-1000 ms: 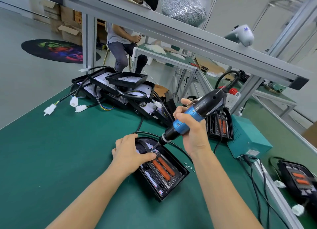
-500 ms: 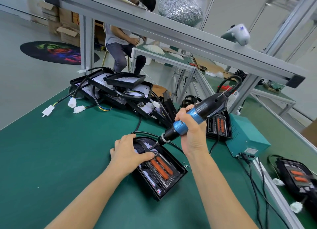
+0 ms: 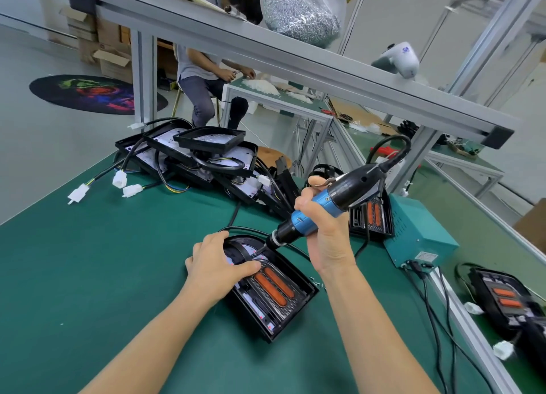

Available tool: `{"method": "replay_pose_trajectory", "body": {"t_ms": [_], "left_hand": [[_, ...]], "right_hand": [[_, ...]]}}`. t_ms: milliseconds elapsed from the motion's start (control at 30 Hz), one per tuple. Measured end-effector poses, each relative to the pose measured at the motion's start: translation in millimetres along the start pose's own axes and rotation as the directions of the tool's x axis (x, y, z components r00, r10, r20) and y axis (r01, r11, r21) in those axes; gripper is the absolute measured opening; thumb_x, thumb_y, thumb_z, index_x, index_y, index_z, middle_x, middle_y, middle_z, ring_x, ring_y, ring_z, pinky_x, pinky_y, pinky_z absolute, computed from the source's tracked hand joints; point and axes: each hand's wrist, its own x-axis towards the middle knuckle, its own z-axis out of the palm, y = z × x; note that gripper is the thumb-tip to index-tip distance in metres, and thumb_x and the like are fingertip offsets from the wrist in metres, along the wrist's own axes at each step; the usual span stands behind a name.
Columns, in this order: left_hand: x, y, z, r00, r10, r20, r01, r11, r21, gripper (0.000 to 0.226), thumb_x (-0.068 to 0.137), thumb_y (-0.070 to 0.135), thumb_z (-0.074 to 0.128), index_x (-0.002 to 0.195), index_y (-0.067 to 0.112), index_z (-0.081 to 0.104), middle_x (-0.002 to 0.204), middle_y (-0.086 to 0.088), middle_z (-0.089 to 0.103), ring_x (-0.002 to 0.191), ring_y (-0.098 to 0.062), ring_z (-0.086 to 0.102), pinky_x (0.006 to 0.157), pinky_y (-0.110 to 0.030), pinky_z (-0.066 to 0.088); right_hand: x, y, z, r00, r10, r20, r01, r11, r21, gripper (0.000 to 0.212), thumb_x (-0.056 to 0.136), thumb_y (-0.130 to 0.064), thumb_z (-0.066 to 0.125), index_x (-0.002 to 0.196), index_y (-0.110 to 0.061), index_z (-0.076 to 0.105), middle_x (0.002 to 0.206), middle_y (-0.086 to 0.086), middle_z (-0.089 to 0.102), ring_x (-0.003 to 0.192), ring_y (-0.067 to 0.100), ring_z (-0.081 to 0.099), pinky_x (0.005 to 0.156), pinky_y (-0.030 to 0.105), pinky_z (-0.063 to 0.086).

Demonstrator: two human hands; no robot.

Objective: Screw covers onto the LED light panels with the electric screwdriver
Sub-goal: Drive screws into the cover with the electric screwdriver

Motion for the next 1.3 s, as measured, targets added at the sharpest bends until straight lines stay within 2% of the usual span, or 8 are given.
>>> {"method": "replay_pose_trajectory", "body": {"t_ms": [167, 333, 500, 633, 733, 1000, 1167, 1300], "left_hand": [[1, 3, -1, 1.000, 0.002, 0.011, -0.002, 1.000, 0.010, 0.089, 0.070, 0.046, 0.079, 0.143, 0.020, 0.036, 0.143, 0.000, 0.039, 0.132, -0.022, 0.026, 0.106, -0.038, 0.023], [0, 3, -1, 1.000, -0.002, 0.012, 0.002, 1.000, -0.013, 0.088, 0.069, 0.045, 0.079, 0.142, 0.020, 0.037, 0.142, -0.002, 0.039, 0.132, -0.024, 0.027, 0.107, -0.038, 0.023], [0, 6, 0, 1.000, -0.017, 0.003, 0.017, 1.000, -0.005, 0.087, 0.070, 0.044, 0.079, 0.142, 0.021, 0.037, 0.141, -0.004, 0.039, 0.130, -0.027, 0.028, 0.107, -0.040, 0.024], [-1, 6, 0, 1.000, -0.011, -0.001, 0.011, 1.000, 0.013, 0.087, 0.070, 0.046, 0.078, 0.143, 0.021, 0.037, 0.142, -0.004, 0.039, 0.131, -0.028, 0.028, 0.107, -0.039, 0.024], [-3, 2, -1, 1.000, -0.006, -0.012, 0.006, 1.000, 0.008, 0.086, 0.070, 0.046, 0.078, 0.142, 0.023, 0.038, 0.142, -0.002, 0.040, 0.130, -0.026, 0.029, 0.106, -0.039, 0.022], [-6, -20, 1, 0.994, 0.091, -0.065, -0.089, 0.995, 0.035, 0.078, 0.074, 0.050, 0.073, 0.140, 0.028, 0.038, 0.140, 0.005, 0.043, 0.132, -0.016, 0.030, 0.108, -0.035, 0.014], [-7, -24, 3, 0.984, 0.157, -0.080, -0.144, 0.979, 0.144, 0.066, 0.082, 0.052, 0.064, 0.138, 0.028, 0.040, 0.139, 0.009, 0.044, 0.132, -0.015, 0.028, 0.108, -0.039, 0.015], [-8, -12, 3, 0.954, 0.260, -0.150, -0.219, 0.944, 0.245, 0.052, 0.086, 0.043, 0.063, 0.132, 0.023, 0.049, 0.137, 0.006, 0.047, 0.130, -0.019, 0.031, 0.106, -0.040, 0.017]], "right_hand": [[-1, -1, 2, 0.998, -0.002, -0.057, 0.000, 0.999, -0.037, 0.027, 0.072, -0.001, 0.067, 0.075, -0.027, 0.064, 0.074, -0.006, 0.054, 0.069, 0.009, 0.054, 0.065, 0.018, 0.049], [2, -3, 7, 1.000, 0.006, -0.006, -0.006, 0.996, -0.090, 0.029, 0.069, -0.003, 0.066, 0.064, -0.031, 0.063, 0.073, -0.012, 0.055, 0.067, 0.008, 0.051, 0.065, 0.021, 0.046], [-2, -1, 6, 1.000, 0.020, 0.020, -0.018, 0.997, -0.068, 0.029, 0.071, -0.001, 0.065, 0.078, -0.028, 0.059, 0.079, -0.007, 0.053, 0.071, 0.011, 0.047, 0.071, 0.027, 0.041], [-7, -3, 0, 0.998, 0.037, -0.049, -0.038, 0.999, -0.027, 0.031, 0.073, -0.003, 0.066, 0.098, -0.019, 0.059, 0.073, -0.006, 0.055, 0.070, 0.007, 0.054, 0.070, 0.021, 0.048], [-11, -2, -1, 0.989, 0.012, -0.147, -0.011, 1.000, 0.012, 0.033, 0.073, -0.003, 0.068, 0.101, -0.018, 0.059, 0.071, -0.006, 0.055, 0.069, 0.008, 0.054, 0.067, 0.017, 0.051], [-25, -17, -16, 0.889, -0.119, -0.442, 0.197, 0.971, 0.134, 0.035, 0.076, 0.003, 0.067, 0.099, -0.022, 0.057, 0.072, -0.005, 0.057, 0.070, 0.012, 0.055, 0.073, 0.026, 0.049], [-46, -43, -38, 0.803, -0.174, -0.570, 0.340, 0.920, 0.198, 0.031, 0.086, 0.008, 0.056, 0.099, -0.020, 0.054, 0.072, -0.006, 0.059, 0.066, 0.010, 0.057, 0.069, 0.021, 0.051], [-67, -57, -55, 0.723, -0.229, -0.651, 0.419, 0.896, 0.150, 0.028, 0.090, 0.006, 0.051, 0.096, -0.021, 0.054, 0.067, -0.008, 0.057, 0.062, 0.008, 0.055, 0.066, 0.019, 0.049]]}}
